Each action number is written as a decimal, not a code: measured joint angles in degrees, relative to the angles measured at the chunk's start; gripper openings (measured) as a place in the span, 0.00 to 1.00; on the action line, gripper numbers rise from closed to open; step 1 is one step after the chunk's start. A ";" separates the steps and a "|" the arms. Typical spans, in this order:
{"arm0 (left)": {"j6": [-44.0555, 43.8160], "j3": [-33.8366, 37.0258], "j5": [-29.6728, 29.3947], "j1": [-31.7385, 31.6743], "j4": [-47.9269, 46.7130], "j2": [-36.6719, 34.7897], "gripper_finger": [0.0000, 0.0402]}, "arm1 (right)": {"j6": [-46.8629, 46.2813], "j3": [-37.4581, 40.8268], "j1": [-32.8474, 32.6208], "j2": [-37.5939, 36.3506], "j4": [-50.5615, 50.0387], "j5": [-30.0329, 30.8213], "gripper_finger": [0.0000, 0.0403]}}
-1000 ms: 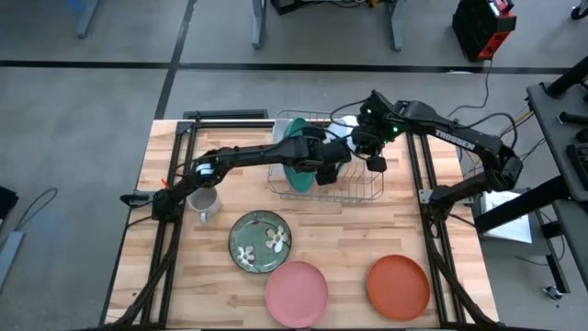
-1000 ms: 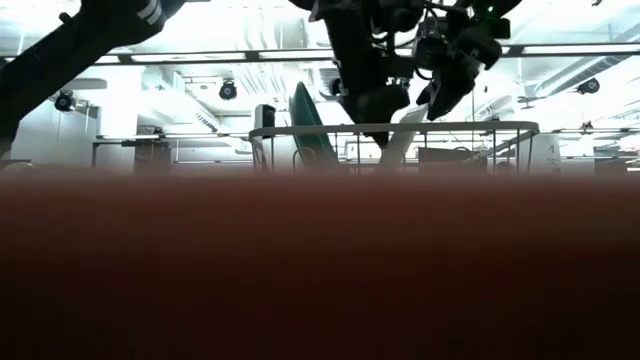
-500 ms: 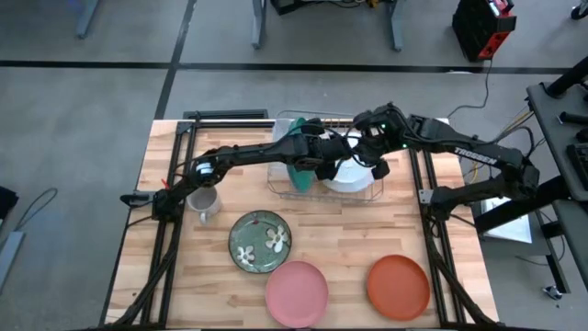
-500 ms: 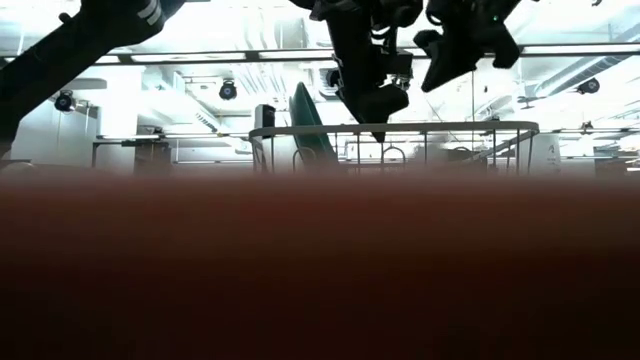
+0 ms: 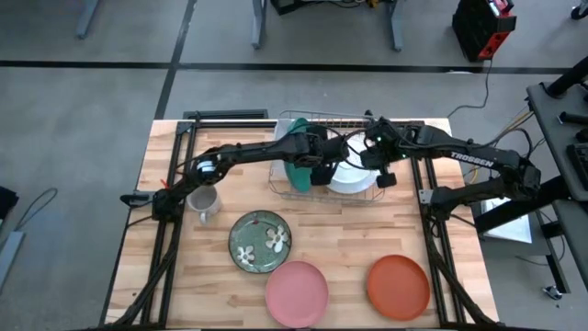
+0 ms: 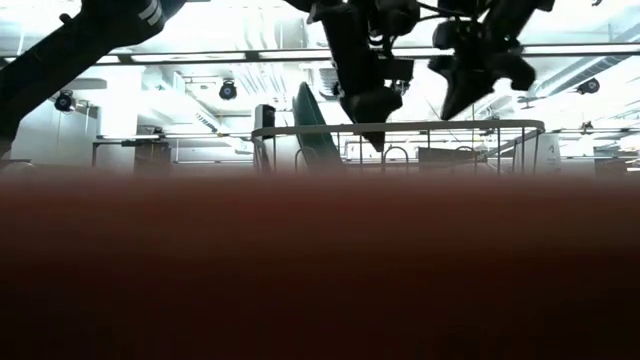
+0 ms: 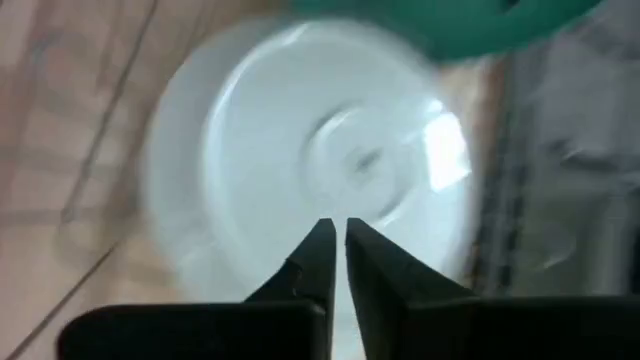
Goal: Sort dishes
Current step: Put the white plate in the dish rack
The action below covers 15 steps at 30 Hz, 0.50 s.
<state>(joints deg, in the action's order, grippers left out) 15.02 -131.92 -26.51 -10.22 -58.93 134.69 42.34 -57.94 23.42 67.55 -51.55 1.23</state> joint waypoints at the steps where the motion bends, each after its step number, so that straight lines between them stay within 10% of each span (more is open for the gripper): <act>1: 1.89 0.42 0.27 -0.49 1.14 0.78 0.77 | -0.76 0.74 -0.24 -0.02 -1.69 -0.25 0.07; 15: 6.94 0.81 11.28 -5.39 6.04 5.91 0.77 | -4.61 7.68 -11.11 1.07 -1.43 6.71 0.47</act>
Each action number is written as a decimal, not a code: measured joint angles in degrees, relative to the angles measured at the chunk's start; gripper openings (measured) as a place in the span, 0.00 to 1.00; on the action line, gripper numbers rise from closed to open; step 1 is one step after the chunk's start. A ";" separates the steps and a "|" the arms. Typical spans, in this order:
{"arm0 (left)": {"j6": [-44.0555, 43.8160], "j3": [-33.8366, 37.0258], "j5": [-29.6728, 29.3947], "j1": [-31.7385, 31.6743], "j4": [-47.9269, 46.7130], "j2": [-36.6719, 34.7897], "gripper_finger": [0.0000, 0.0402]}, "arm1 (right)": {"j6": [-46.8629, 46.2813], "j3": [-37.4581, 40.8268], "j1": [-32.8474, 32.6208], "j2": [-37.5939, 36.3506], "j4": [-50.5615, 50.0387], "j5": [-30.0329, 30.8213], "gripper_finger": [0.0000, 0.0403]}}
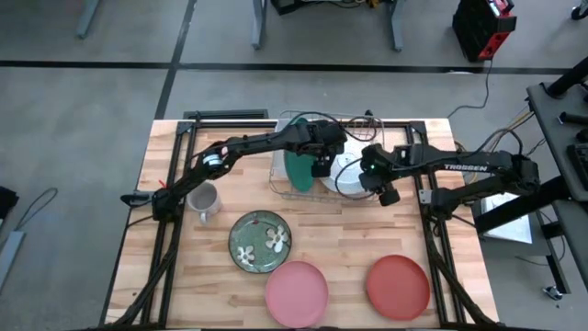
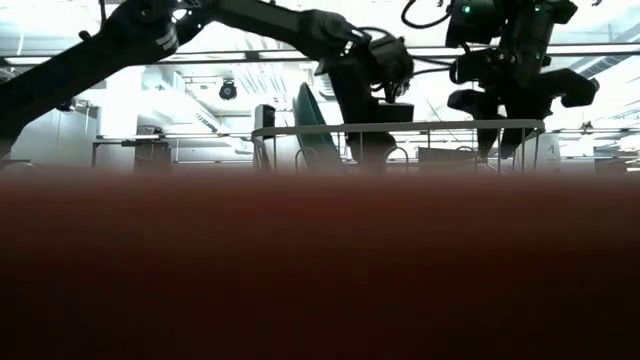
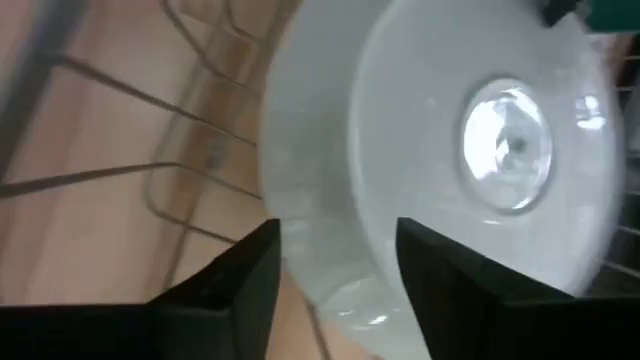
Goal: Sort dishes
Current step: Put the white plate in the dish rack
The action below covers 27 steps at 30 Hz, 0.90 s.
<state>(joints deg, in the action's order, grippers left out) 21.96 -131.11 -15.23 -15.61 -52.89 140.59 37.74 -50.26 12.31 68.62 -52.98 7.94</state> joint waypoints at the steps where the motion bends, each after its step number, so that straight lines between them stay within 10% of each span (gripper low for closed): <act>1: -0.06 0.13 0.50 -0.09 0.07 0.03 0.77 | -0.02 0.24 -0.94 0.00 0.53 1.87 0.49; 13: 0.55 -3.47 1.06 0.09 -2.73 0.02 0.77 | -12.43 -6.71 -3.57 0.04 -5.08 11.12 0.60; 22: 6.42 -3.23 11.16 3.39 -9.46 -5.85 0.78 | -18.51 -10.90 14.66 2.43 1.69 10.62 0.34; 27: 11.73 -2.88 12.26 6.35 -9.28 -4.31 0.76 | -22.60 -11.00 24.76 5.70 6.60 -0.54 0.16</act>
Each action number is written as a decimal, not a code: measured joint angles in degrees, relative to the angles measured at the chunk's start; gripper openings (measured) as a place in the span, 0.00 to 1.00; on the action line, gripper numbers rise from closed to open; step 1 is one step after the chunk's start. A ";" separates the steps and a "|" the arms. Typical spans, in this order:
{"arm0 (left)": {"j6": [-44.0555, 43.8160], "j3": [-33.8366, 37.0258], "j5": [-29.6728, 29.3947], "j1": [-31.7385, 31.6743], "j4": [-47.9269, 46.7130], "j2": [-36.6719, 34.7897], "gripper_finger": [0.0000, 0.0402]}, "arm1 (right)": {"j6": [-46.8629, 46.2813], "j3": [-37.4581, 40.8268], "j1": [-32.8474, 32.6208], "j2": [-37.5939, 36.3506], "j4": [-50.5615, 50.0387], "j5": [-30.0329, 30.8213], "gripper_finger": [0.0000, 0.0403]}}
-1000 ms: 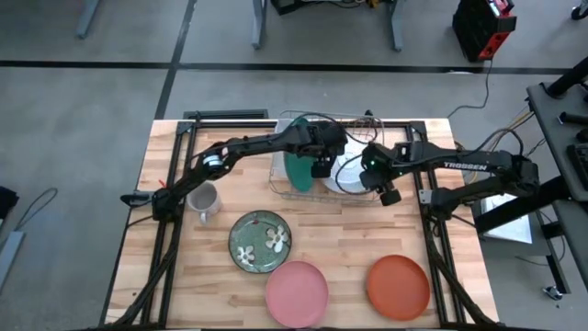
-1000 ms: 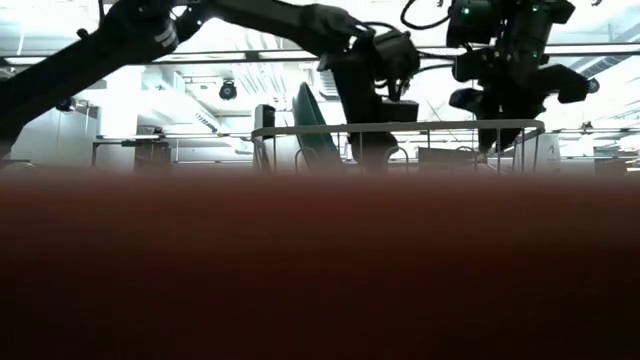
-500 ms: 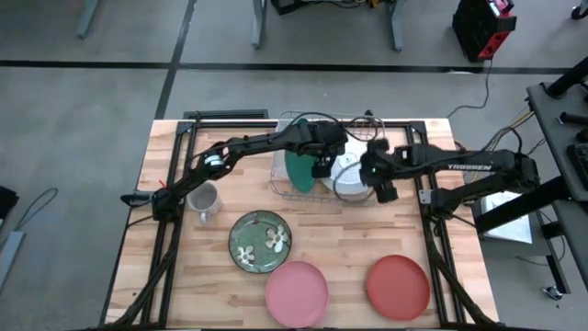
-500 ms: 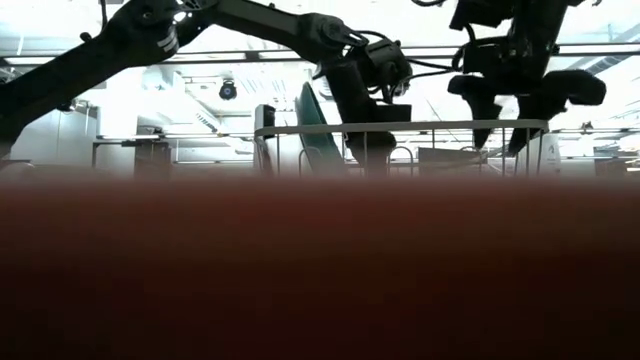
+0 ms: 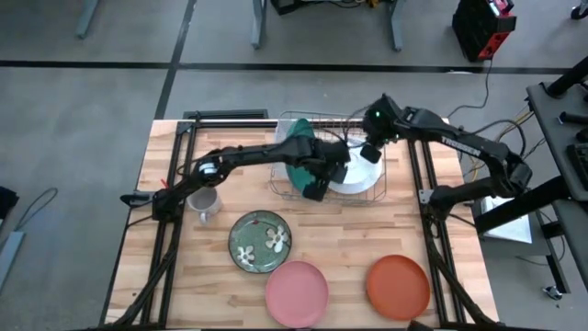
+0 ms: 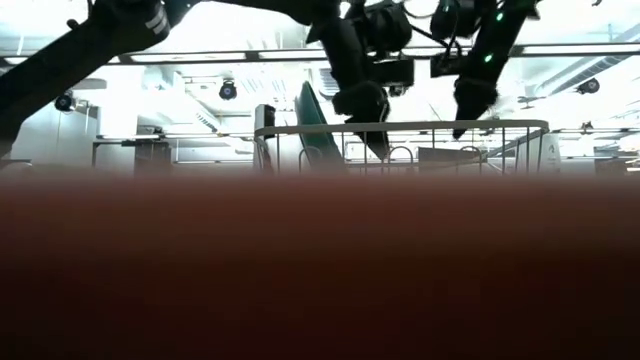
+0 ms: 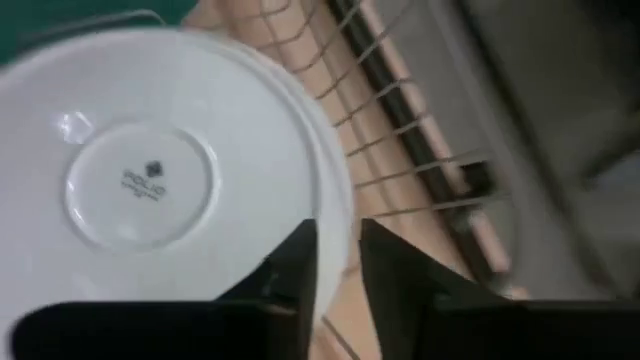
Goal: Sort dishes
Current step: Put the white plate in the dish rack
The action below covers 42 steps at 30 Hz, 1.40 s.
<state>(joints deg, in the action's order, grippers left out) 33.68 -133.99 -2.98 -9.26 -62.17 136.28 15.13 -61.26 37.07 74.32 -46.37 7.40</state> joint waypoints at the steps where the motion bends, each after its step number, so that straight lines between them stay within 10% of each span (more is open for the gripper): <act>1: 0.44 0.01 0.12 0.28 -0.69 0.49 0.74 | -0.15 -0.01 1.51 0.81 0.24 -2.96 0.13; 17: -3.71 -0.05 13.06 -2.86 1.99 4.33 0.03 | -3.21 -1.30 7.25 10.27 0.48 -7.11 0.00; 28: -4.17 -0.15 9.99 -4.76 3.06 3.66 0.00 | -3.01 -1.28 7.25 11.64 0.40 -6.41 0.01; 35: -3.65 -0.02 10.48 -4.93 2.77 7.23 0.00 | -6.44 -2.58 7.79 11.17 0.00 4.49 0.01; 42: -5.67 0.09 13.31 -5.38 1.38 9.25 0.00 | -7.96 -7.65 12.60 11.82 -3.91 -18.21 0.08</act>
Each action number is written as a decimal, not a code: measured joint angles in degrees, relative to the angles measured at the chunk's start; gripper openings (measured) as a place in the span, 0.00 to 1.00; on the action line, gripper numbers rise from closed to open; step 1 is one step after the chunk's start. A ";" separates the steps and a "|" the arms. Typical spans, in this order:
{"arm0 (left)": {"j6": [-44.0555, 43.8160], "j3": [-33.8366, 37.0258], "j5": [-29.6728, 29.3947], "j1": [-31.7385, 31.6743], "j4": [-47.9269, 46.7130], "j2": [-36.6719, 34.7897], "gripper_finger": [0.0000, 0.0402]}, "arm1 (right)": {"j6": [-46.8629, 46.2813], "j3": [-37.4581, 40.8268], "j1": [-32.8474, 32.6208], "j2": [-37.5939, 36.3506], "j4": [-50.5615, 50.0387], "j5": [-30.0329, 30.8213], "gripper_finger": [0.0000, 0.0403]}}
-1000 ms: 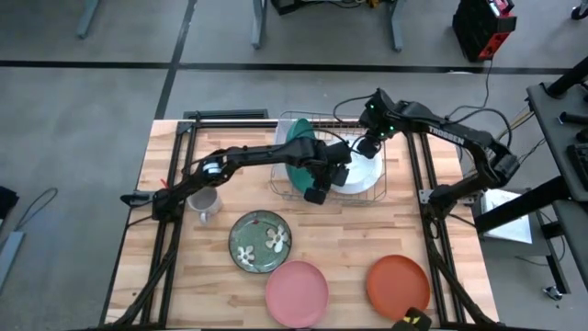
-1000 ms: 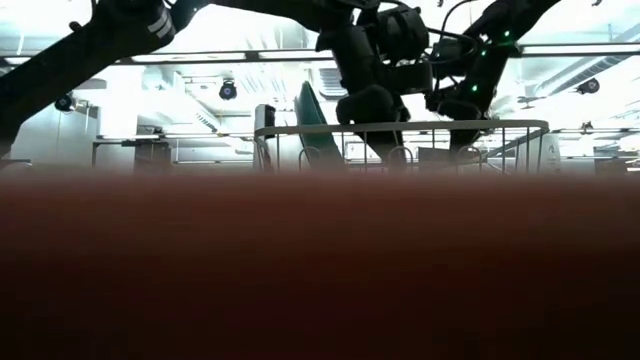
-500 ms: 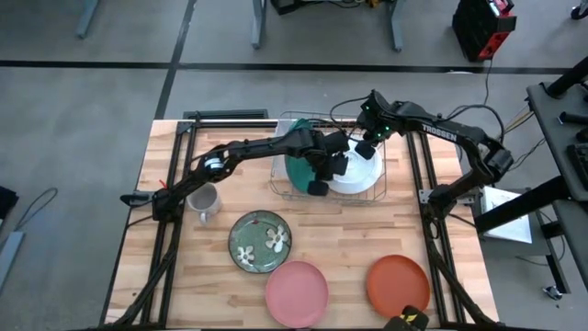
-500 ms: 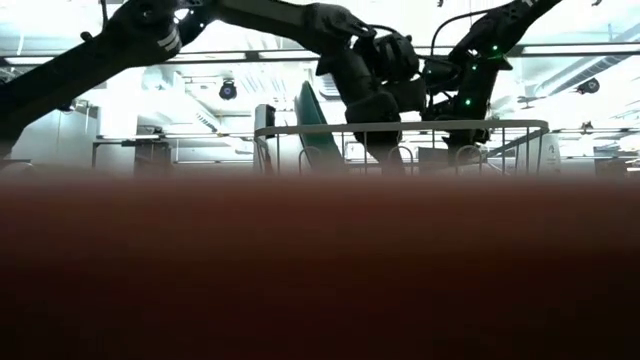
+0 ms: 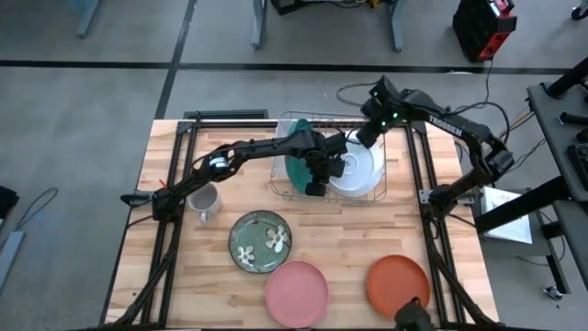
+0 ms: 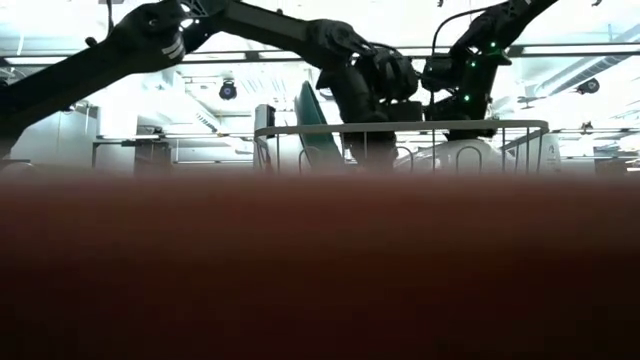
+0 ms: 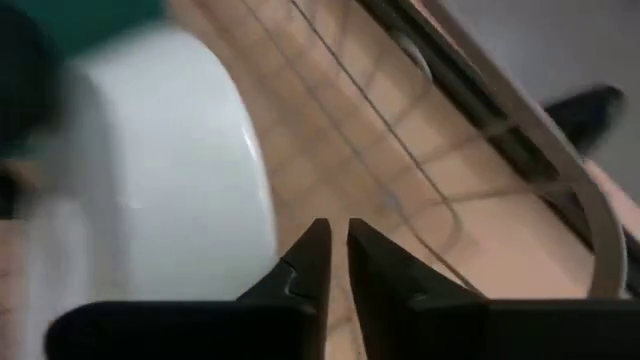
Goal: Sort dishes
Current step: Put the white plate in the dish rack
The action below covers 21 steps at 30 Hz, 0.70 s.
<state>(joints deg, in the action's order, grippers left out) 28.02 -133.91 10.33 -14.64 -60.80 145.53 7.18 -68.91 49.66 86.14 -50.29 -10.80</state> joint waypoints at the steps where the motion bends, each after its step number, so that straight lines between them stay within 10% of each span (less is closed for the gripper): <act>1: -0.05 0.02 0.02 -0.02 0.02 0.00 0.00 | -0.39 -0.59 0.74 -0.12 -0.18 -2.84 0.10; 7: 0.12 0.07 0.24 -0.51 0.41 0.33 0.00 | 0.21 -3.94 2.64 -0.33 -5.37 -13.67 0.23; 21: -0.01 0.50 0.15 -0.78 2.57 0.37 0.00 | -1.94 -4.98 3.89 -0.48 -10.11 -10.77 0.54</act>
<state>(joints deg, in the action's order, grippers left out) 28.01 -133.40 10.48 -15.42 -58.23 145.91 5.23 -73.89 53.55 85.66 -60.39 -21.57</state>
